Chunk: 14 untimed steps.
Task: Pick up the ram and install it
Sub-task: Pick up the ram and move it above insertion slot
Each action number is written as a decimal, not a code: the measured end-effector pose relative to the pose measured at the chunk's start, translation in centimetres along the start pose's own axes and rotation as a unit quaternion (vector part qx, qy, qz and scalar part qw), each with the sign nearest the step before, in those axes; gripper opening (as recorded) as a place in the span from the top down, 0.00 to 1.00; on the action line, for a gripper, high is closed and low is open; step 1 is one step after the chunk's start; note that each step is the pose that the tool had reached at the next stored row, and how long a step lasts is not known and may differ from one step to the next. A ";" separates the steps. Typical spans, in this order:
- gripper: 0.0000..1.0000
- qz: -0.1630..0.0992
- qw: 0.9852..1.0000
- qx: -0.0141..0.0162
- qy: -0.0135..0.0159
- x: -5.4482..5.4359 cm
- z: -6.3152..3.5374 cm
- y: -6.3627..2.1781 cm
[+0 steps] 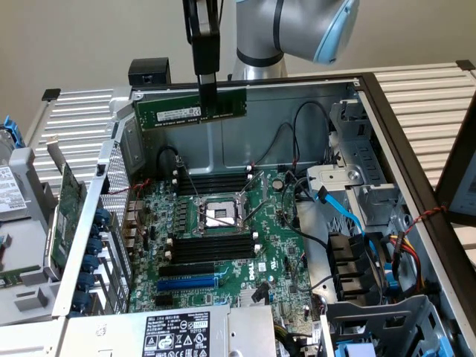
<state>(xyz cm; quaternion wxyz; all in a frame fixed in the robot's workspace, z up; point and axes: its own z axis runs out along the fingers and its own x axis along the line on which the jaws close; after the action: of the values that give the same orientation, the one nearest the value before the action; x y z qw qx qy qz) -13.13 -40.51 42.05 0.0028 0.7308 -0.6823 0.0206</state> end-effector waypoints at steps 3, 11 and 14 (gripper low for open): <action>0.87 0.006 1.000 0.000 0.000 -0.1 0.07 -0.06; 0.87 0.013 1.000 0.005 -0.001 -1.3 0.71 -0.13; 0.87 0.014 1.000 0.005 -0.001 -1.9 1.06 -0.15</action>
<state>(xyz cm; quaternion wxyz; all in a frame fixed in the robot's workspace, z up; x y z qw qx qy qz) -13.08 -38.68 40.93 -0.0016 0.7211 -0.6924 0.0236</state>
